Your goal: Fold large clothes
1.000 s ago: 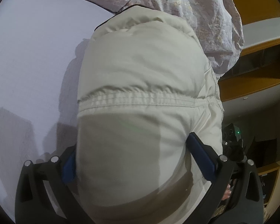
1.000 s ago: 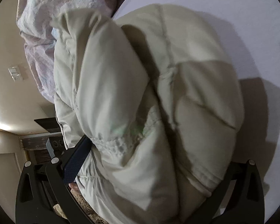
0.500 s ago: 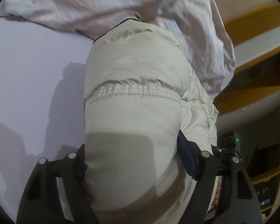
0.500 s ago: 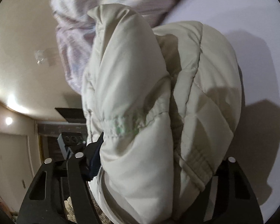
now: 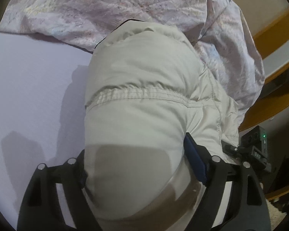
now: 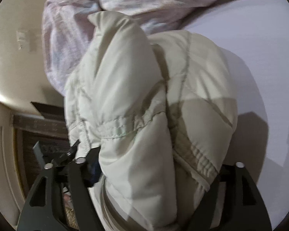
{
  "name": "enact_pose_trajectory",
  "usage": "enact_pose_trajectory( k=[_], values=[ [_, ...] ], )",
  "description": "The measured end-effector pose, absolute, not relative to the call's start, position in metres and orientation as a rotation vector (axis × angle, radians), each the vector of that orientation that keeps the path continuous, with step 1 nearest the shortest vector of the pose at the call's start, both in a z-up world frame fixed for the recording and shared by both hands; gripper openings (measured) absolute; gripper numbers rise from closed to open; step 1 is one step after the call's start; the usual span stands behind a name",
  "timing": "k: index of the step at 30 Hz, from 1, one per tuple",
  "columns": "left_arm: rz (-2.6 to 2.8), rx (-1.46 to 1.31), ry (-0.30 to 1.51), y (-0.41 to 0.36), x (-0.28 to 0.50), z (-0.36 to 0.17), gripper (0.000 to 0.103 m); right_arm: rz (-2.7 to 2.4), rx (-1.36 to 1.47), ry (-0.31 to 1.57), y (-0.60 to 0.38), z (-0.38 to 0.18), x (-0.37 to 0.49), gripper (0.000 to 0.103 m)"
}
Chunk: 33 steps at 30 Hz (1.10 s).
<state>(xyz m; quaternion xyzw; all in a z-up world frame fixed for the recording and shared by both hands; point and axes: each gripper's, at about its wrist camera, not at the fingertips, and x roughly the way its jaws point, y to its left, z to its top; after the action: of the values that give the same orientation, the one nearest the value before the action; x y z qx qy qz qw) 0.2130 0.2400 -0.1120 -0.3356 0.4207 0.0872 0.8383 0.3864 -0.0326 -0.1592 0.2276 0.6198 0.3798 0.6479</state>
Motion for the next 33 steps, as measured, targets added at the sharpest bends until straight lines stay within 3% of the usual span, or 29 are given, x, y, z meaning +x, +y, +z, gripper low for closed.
enact_pose_trajectory(
  k=[3,7,13,18,21,28,33],
  values=[
    [0.198,-0.654,0.907,0.238,0.212,-0.109,0.089,0.784,0.454,1.432,-0.029,-0.152,0.383,0.091],
    [0.220,-0.595,0.935,0.239,0.205,-0.093,0.089,0.704,0.342,1.382,-0.045,-0.121,0.375,0.092],
    [0.282,-0.350,0.873,0.220,0.195,-0.054,0.093,0.597,0.220,1.124,-0.079,-0.070,0.368,0.092],
    [0.315,-0.275,0.887,0.211,0.215,-0.050,0.094,0.636,-0.079,0.975,-0.024,-0.055,0.346,0.054],
    [0.330,-0.253,0.889,0.207,0.224,-0.051,0.094,0.626,-0.151,0.919,-0.003,-0.056,0.344,0.037],
    [0.336,-0.163,0.932,0.201,0.243,-0.063,0.095,0.583,-0.221,0.900,0.024,-0.077,0.351,0.035],
    [0.336,-0.131,0.944,0.196,0.252,-0.077,0.101,0.542,-0.252,0.926,0.030,-0.106,0.349,0.035]
  ],
)
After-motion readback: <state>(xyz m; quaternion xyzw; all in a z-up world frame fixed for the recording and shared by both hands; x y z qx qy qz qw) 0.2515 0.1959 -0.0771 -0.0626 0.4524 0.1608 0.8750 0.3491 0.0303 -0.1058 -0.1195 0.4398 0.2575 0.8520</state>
